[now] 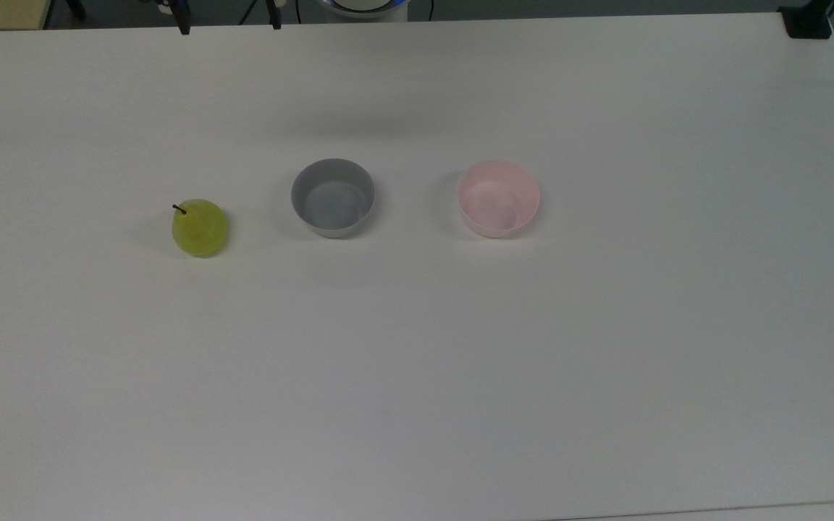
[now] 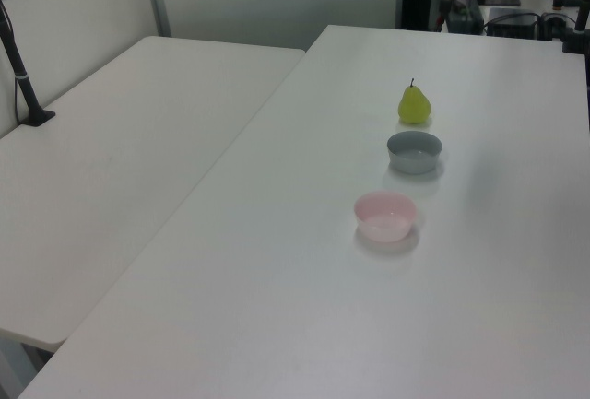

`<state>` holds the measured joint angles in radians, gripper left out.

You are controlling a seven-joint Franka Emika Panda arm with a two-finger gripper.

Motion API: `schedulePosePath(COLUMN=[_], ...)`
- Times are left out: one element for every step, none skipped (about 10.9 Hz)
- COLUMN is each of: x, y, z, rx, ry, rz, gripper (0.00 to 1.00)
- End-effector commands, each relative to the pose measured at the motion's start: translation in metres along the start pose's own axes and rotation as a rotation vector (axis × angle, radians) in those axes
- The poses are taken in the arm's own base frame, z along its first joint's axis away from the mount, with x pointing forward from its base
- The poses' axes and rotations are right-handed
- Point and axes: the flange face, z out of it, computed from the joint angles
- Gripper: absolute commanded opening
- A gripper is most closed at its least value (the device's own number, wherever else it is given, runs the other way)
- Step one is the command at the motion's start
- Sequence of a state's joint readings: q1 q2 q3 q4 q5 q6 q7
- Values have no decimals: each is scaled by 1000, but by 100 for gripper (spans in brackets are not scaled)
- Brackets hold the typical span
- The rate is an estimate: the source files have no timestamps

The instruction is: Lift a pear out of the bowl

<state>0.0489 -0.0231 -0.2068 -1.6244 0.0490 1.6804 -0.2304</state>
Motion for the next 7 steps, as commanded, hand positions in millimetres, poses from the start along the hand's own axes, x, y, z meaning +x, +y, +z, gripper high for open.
schedulePosePath(x=[-9,-8,-7,-6,-6,-6,-5], y=[3,3,1,0,-1,-3,-4], z=[-6,-5,-4,-2,-2,-1,-1], rx=[10,11,11,11,10,10,10], ry=[-6,-8,-5,-8,-8,-10,-10], rz=[8,11,12,13,12,9,7], gripper=[100,100,100,100,100,100,100])
